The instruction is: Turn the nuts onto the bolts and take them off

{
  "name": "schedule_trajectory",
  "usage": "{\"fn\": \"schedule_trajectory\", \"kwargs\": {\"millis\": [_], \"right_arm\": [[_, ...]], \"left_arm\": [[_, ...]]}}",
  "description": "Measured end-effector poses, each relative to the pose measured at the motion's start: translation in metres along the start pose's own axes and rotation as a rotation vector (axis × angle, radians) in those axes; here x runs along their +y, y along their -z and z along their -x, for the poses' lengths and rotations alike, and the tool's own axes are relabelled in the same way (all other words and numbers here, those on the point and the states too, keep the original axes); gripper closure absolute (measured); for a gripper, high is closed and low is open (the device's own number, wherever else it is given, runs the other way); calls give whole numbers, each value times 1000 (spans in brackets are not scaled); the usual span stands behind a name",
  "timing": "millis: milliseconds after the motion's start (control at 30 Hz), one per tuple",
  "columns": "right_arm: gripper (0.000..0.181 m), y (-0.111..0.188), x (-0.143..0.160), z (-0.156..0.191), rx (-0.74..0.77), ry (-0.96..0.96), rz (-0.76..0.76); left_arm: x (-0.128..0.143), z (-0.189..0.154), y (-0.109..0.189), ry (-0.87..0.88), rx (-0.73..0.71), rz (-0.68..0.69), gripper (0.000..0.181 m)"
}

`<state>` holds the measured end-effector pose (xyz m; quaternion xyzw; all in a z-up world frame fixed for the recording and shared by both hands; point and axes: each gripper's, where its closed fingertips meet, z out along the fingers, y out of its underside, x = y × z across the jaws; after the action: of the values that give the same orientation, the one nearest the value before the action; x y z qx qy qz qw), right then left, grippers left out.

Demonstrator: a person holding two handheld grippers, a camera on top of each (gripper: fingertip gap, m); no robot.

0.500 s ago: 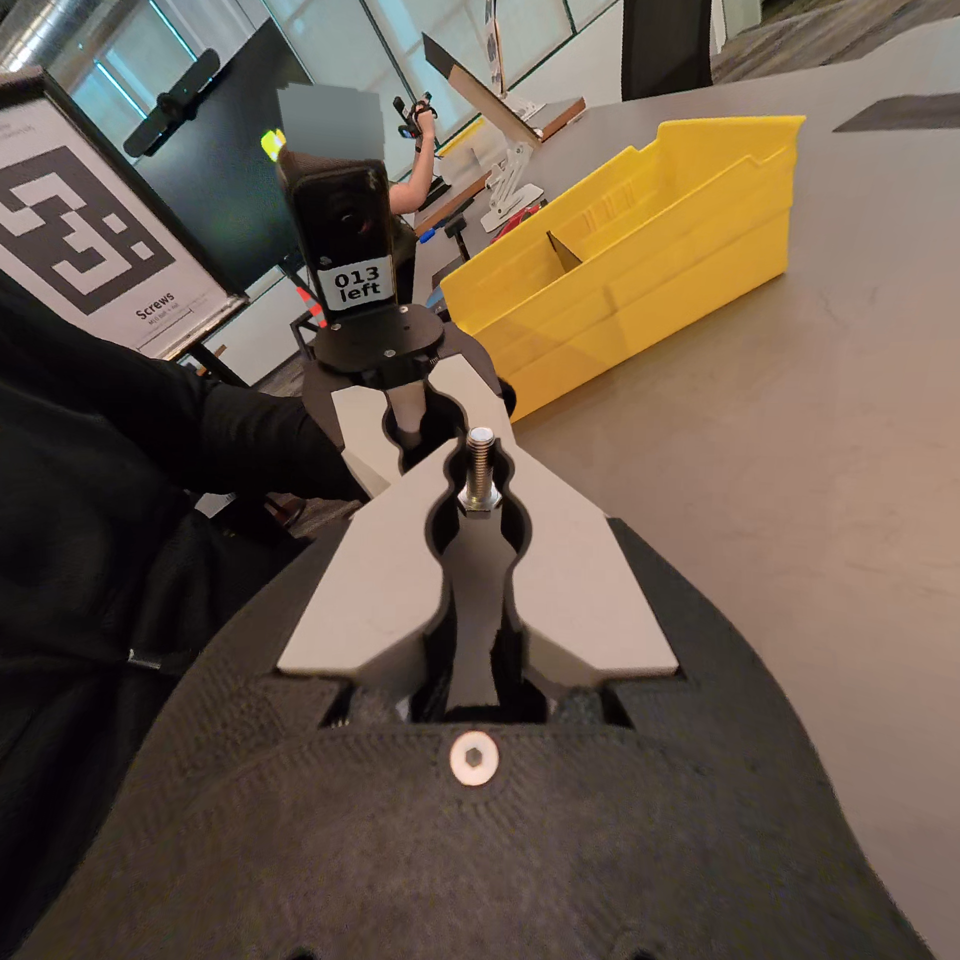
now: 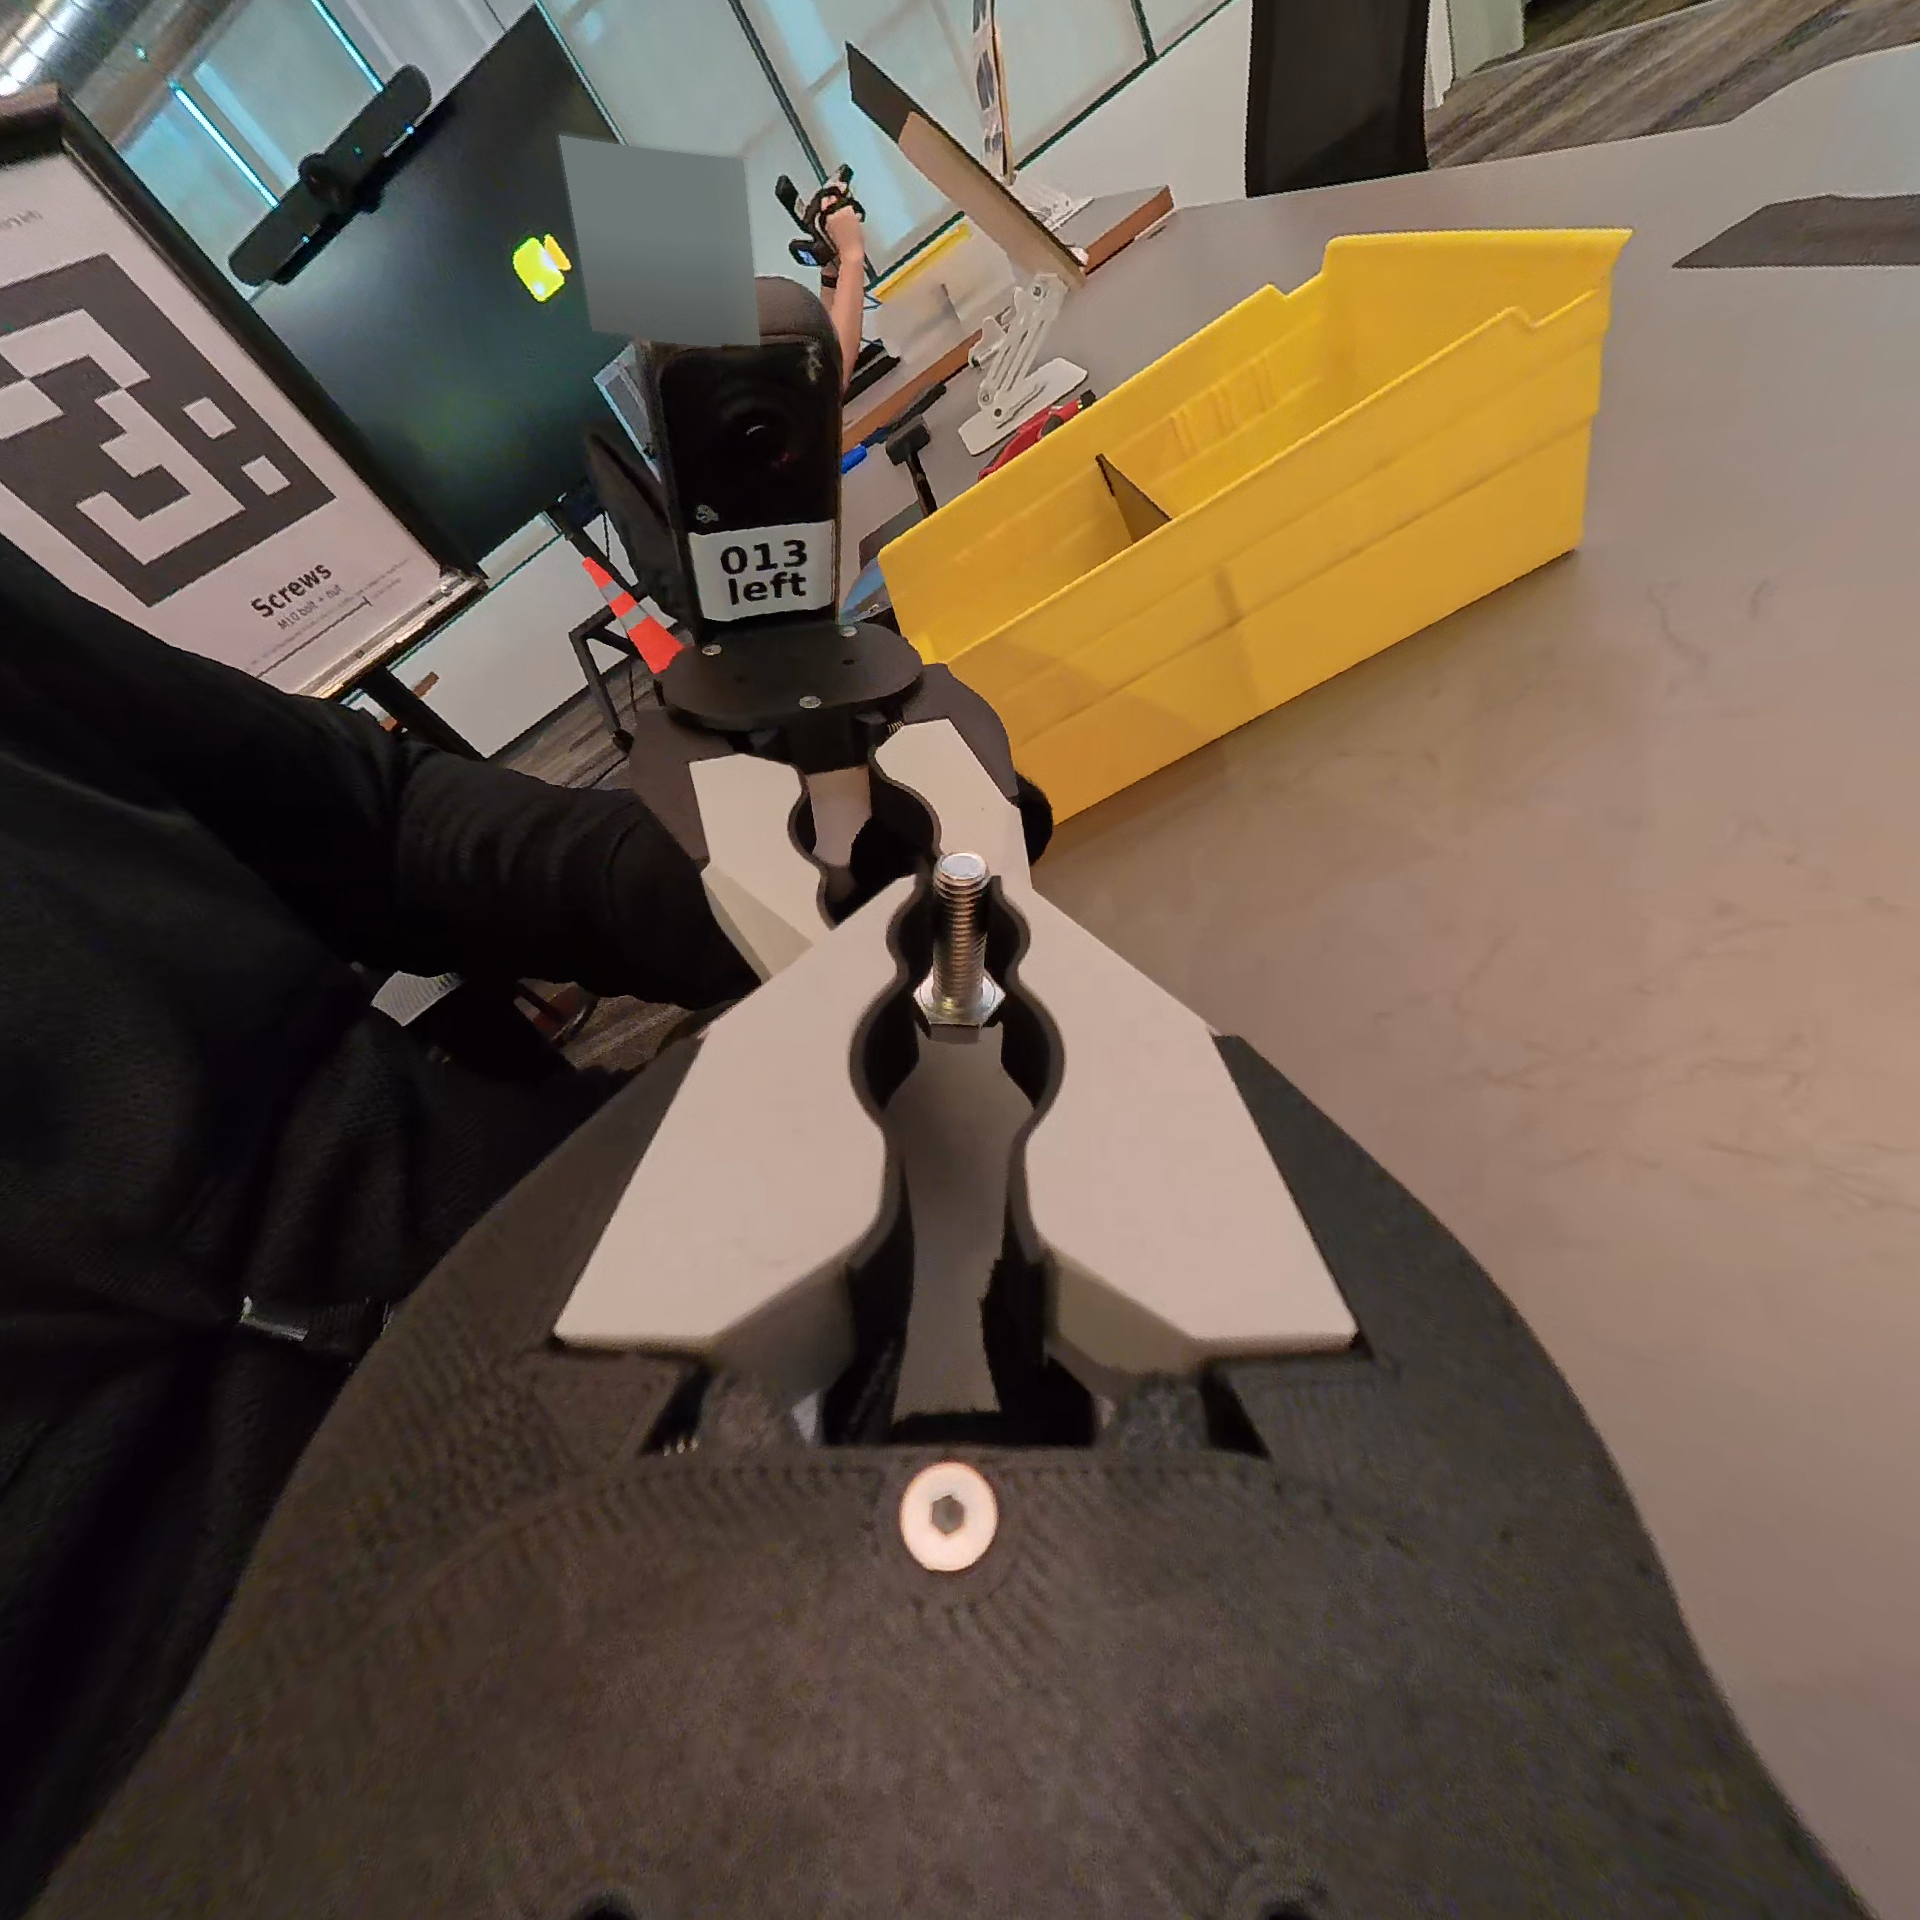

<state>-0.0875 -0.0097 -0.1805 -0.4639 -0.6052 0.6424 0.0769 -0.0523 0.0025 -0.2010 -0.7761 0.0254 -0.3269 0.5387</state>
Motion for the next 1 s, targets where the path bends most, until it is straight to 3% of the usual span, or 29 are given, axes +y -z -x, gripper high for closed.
{"fn": "schedule_trajectory", "kwargs": {"millis": [467,567,667,733,900,1000], "right_arm": [[174,-3,-4,3,13,17,-31],[153,-1,-9,0,22,-2,-49],[148,8,-10,-7,68,-2,-25],[148,14,0,-13,130,28,62],[134,28,59,-34,344,257,503],[141,21,73,-32,355,319,560]], "left_arm": [[-4,3,2,-12,-4,-49,165],[-3,5,3,-31,-21,-35,165],[-5,11,8,-61,-72,-17,165],[-4,17,12,-101,-123,8,165],[-8,24,28,-174,-237,34,165],[-6,21,33,-225,-265,55,165]]}}
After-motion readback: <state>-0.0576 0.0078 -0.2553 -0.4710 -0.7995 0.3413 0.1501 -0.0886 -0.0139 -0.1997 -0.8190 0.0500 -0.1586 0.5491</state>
